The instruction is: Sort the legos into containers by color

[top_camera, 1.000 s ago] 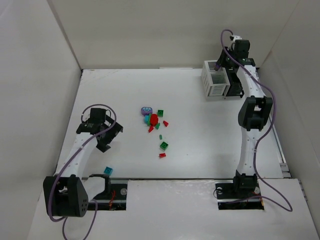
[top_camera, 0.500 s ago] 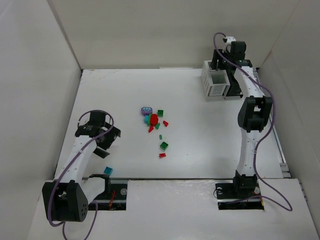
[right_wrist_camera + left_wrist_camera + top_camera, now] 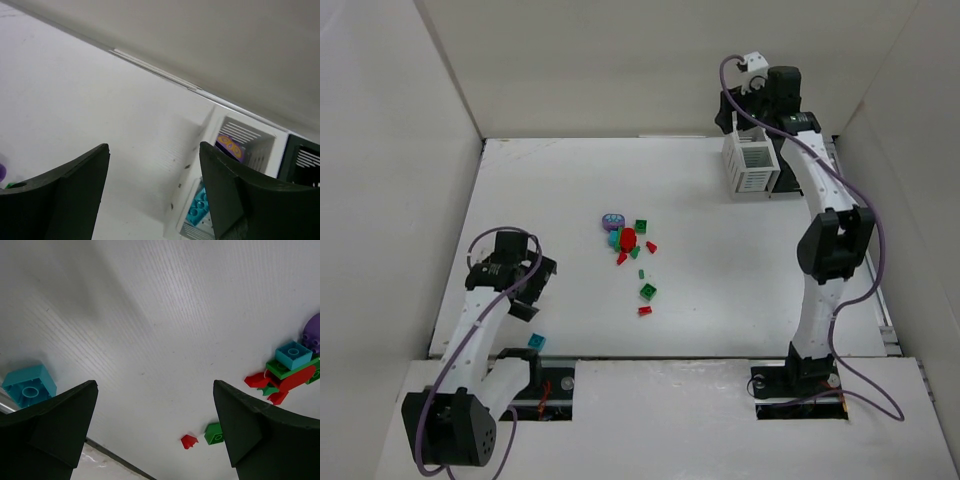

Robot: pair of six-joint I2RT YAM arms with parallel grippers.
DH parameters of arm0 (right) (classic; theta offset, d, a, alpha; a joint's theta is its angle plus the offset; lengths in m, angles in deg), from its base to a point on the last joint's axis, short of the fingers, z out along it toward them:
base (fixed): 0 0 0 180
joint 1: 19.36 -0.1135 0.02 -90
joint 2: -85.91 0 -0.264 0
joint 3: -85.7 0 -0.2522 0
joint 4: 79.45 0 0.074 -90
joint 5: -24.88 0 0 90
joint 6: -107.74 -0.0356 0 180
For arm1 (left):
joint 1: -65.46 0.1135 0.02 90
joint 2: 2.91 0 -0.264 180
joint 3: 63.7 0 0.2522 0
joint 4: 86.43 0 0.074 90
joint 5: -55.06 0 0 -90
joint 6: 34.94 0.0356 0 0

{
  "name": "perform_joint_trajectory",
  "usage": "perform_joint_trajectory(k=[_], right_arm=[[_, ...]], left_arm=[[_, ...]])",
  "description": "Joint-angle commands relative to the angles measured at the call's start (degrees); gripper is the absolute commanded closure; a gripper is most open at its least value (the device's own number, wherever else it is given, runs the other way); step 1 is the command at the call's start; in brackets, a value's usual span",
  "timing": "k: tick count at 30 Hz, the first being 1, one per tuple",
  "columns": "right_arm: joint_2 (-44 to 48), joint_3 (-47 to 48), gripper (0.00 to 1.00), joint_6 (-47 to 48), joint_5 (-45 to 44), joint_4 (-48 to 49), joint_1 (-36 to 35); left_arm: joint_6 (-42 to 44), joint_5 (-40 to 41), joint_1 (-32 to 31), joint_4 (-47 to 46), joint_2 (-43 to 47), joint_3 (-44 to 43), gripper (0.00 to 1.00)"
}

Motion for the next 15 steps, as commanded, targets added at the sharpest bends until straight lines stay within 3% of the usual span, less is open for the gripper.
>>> perform_joint_trajectory(k=[1, 5, 10, 15], right_arm=[[2.98, -1.97, 0.23, 5.5, 7.41, -1.12, -3.56], [7.54, -10.91, 0.23, 6.03, 8.67, 0.79, -9.52], [8.34, -14.9, 0.21, 8.05, 0.43, 0.37, -18.32], [9.92, -18.76, 0.21, 2.97, -1.62, 3.95, -20.09]], left_arm=[[0.3, 2.9, 0.24, -3.59, 0.83, -0.24, 0.0], [9.33, 0.03, 0.24, -15.53, -2.84, -1.99, 0.0], [13.65, -0.52, 0.24, -19.42, -9.87, -6.21, 0.0], [18.68, -0.52, -4.41, -25.31, -22.0, -15.67, 0.0]])
